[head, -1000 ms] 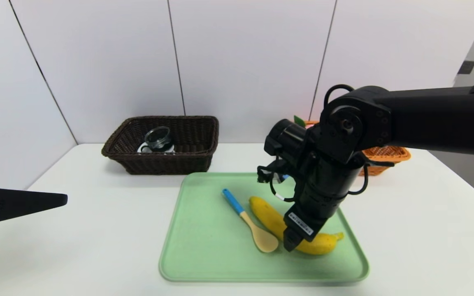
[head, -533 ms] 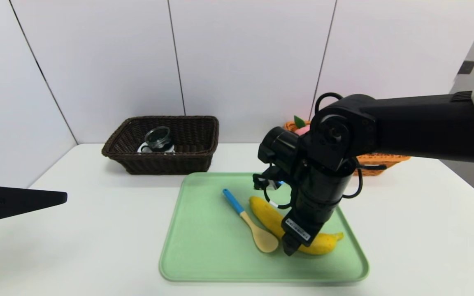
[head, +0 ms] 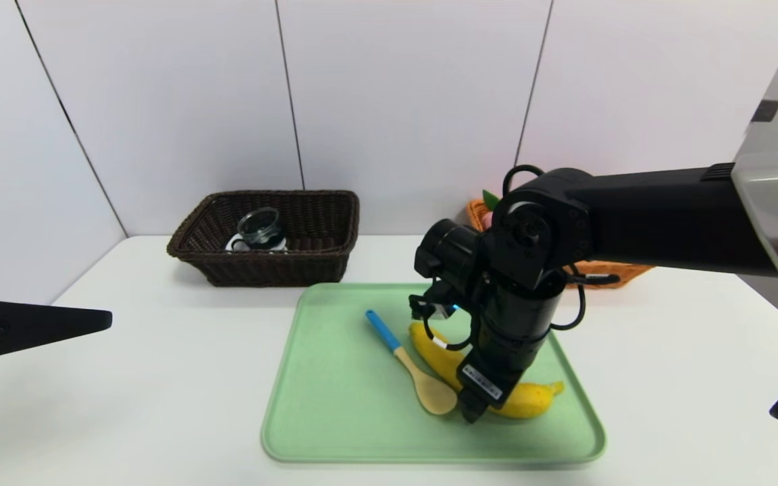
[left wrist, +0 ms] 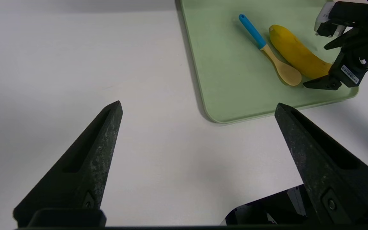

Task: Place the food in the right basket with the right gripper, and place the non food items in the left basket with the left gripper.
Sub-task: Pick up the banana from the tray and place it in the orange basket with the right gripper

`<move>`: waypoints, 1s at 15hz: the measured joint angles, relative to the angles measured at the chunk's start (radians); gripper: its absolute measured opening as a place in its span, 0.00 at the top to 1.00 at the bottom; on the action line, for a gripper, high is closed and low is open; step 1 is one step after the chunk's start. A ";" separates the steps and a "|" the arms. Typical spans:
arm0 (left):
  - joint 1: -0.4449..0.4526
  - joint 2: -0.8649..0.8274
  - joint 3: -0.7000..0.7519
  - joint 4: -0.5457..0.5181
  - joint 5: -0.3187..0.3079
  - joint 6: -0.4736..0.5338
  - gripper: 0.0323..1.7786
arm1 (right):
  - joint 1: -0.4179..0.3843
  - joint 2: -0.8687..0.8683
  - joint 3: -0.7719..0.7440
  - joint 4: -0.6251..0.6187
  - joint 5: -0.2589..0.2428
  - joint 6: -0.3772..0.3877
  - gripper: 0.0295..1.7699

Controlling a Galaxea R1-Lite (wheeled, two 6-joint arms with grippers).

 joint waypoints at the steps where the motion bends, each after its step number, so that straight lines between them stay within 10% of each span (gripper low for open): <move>1: 0.000 0.001 0.000 0.000 0.000 0.000 0.05 | 0.000 0.003 -0.001 0.000 0.000 0.001 0.04; 12: 0.000 0.003 0.000 -0.001 0.001 0.000 0.05 | 0.005 0.024 -0.017 0.001 0.002 0.012 0.06; 15: 0.000 0.004 0.000 -0.002 0.001 0.000 0.05 | 0.007 0.028 -0.018 0.000 0.005 0.025 0.35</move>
